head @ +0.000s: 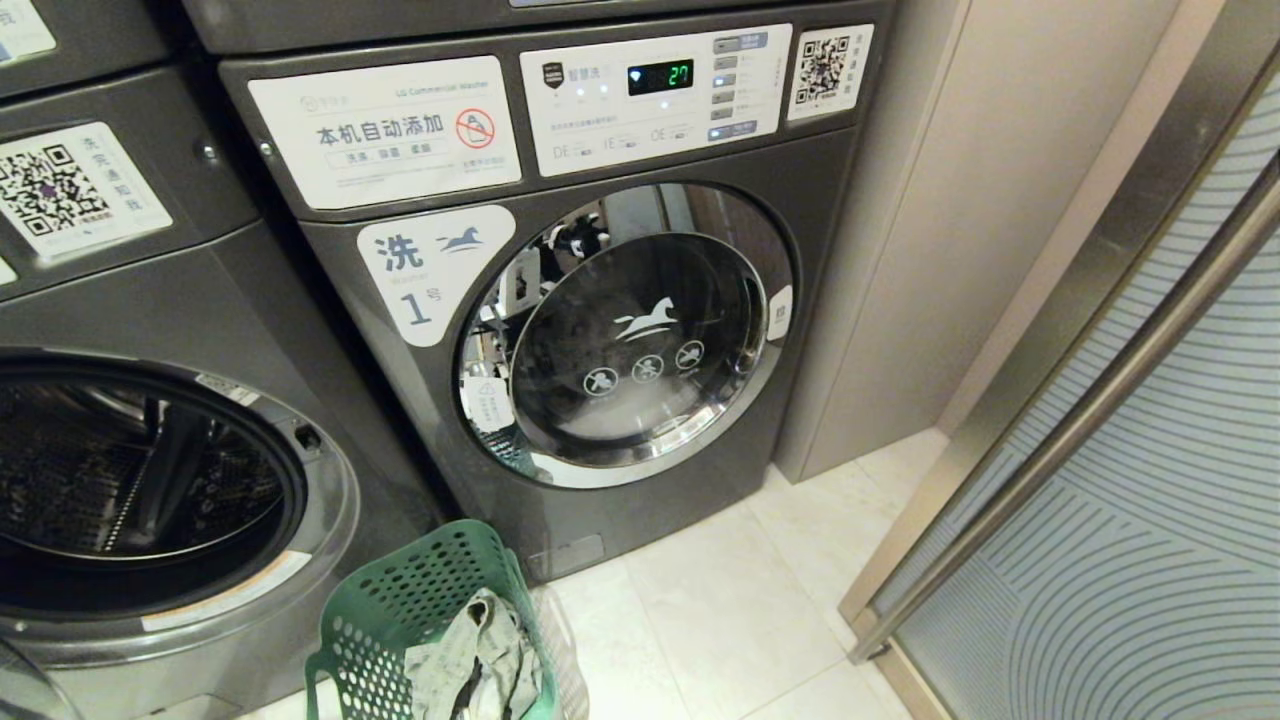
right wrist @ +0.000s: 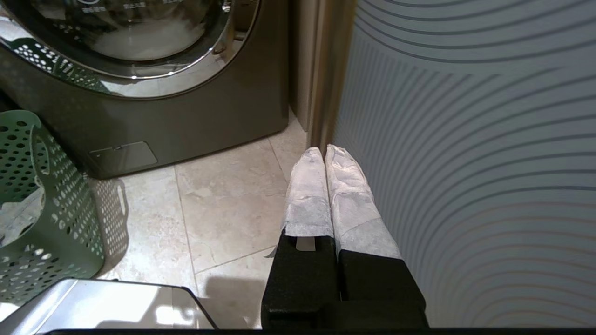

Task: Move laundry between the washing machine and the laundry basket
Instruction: Close the washing machine door with the left hand

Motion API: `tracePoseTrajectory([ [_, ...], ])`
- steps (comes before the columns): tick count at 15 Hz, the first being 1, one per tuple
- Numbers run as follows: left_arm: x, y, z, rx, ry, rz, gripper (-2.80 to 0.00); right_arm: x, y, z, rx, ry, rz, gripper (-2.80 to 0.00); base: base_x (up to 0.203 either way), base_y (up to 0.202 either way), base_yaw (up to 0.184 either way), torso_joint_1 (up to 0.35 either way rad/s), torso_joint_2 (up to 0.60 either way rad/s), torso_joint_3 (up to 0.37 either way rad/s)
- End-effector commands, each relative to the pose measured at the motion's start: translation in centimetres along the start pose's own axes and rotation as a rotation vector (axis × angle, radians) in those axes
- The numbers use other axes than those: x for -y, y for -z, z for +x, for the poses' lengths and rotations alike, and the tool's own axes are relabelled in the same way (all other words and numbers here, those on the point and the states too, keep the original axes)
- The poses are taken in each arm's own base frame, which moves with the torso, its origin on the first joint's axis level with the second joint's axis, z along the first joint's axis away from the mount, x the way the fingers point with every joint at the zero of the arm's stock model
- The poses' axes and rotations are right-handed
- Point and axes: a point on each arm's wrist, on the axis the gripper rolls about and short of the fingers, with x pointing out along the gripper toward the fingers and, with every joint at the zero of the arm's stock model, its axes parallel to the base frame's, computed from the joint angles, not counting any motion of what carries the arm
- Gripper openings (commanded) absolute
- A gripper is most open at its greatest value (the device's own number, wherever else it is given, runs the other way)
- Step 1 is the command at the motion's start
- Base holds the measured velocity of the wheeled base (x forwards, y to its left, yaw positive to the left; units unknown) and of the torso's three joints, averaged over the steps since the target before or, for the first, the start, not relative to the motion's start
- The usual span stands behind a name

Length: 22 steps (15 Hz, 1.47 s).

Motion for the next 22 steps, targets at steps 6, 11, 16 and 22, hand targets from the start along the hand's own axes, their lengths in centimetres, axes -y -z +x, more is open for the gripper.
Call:
tracePoseTrajectory([
  [6, -1.7, -0.6, 0.8, 0.054, 0.017, -0.066, -2.8, 0.0, 0.0, 0.0, -0.001, 0.0, 0.0, -2.8, 0.0, -0.032, 0.001, 0.002, 0.0, 0.0],
  [11, -2.2, 0.0, 1.1, 0.014, 0.186, -0.073, -2.8, 0.0, 0.0, 0.0, 0.0, 0.0, 0.0, -2.8, 0.0, 0.0, 0.0, 0.0, 0.0, 0.0],
  [16, -1.1, 2.3, 0.4, -0.037, 0.637, 0.106, -2.8, 0.0, 0.0, 0.0, 0.0, 0.0, -0.001, -2.8, 0.0, 0.0, 0.0, 0.0, 0.0, 0.0],
  [22, 0.4, 7.4, -2.5, -0.122, 0.959, 0.366, -2.8, 0.0, 0.0, 0.0, 0.0, 0.0, -0.001, -2.8, 0.0, 0.0, 0.0, 0.0, 0.0, 0.0],
])
